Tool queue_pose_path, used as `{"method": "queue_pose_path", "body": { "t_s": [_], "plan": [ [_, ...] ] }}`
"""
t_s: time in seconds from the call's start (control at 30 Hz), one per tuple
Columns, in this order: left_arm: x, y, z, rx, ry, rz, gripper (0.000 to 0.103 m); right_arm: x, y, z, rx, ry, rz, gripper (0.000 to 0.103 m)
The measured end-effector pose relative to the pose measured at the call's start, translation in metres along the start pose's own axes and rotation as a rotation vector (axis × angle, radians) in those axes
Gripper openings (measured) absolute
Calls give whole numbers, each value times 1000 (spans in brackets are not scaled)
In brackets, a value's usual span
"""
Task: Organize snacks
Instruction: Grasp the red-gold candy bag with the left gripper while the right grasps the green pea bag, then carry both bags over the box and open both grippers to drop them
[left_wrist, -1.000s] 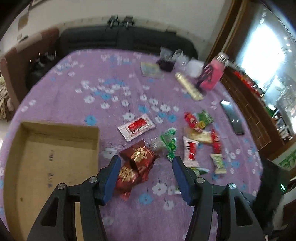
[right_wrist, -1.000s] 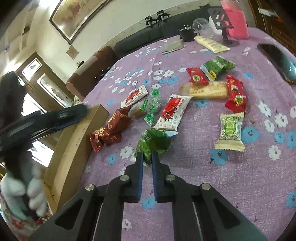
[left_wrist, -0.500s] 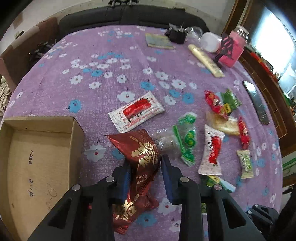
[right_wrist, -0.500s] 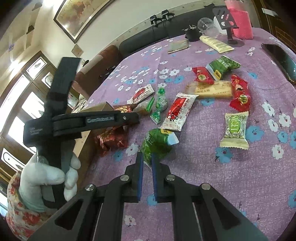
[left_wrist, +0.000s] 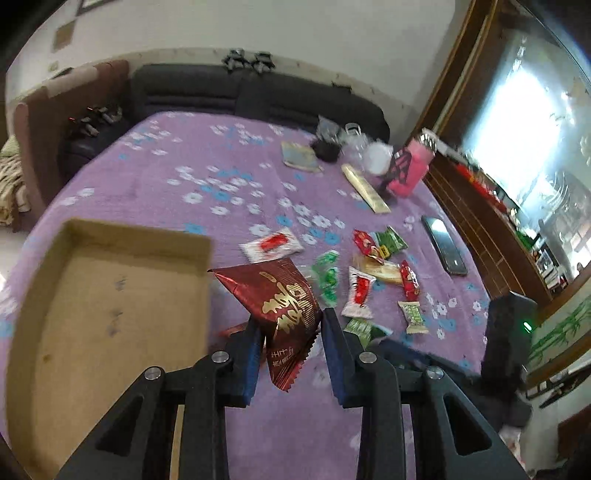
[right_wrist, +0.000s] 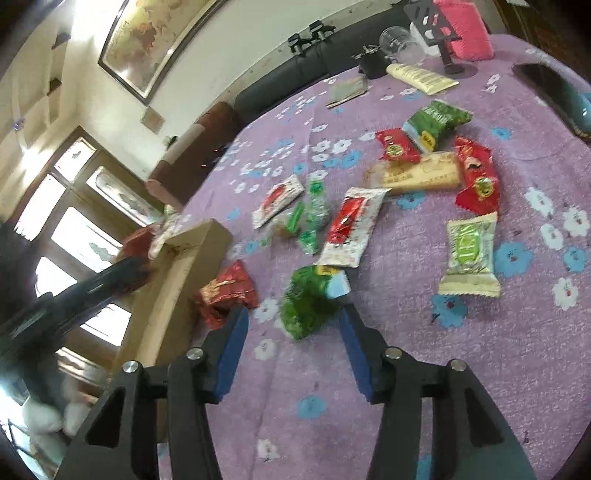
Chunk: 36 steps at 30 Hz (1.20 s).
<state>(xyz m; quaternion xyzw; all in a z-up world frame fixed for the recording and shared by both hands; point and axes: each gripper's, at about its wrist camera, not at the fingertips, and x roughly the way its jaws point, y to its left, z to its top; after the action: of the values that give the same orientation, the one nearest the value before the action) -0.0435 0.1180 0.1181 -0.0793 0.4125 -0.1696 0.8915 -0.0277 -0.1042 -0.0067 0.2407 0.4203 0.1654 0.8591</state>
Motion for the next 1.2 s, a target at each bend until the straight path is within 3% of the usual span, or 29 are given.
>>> {"method": "queue_pose_path", "body": {
  "t_s": [0.23, 0.3, 0.37, 0.57, 0.67, 0.77, 0.93, 1.1, 1.2],
  "plan": [
    [-56, 54, -32, -81, -98, 139, 32, 22, 23, 9, -48, 40, -214, 50],
    [-65, 73, -41, -108, -109, 188, 32, 31, 31, 10, -84, 34, -274, 43],
    [-70, 89, -48, -149, -109, 183, 32, 33, 32, 9, -100, 31, -289, 33],
    [-72, 131, -68, -229, -99, 229, 32, 7, 42, 4, -105, -13, -304, 29],
    [-68, 147, -76, -258, -89, 256, 32, -13, 61, 1, -130, -43, -263, 30],
    [-67, 157, -80, -260, -88, 304, 32, -12, 101, -3, -203, -13, -164, 30],
    [-72, 170, -85, -274, -75, 371, 33, 31, 173, -25, -334, 120, -7, 30],
    [-92, 188, -93, -332, -89, 350, 35, 85, 231, -59, -441, 259, 67, 30],
    [-109, 195, -94, -357, -133, 334, 47, 108, 252, -72, -490, 294, 88, 31]
  ]
}}
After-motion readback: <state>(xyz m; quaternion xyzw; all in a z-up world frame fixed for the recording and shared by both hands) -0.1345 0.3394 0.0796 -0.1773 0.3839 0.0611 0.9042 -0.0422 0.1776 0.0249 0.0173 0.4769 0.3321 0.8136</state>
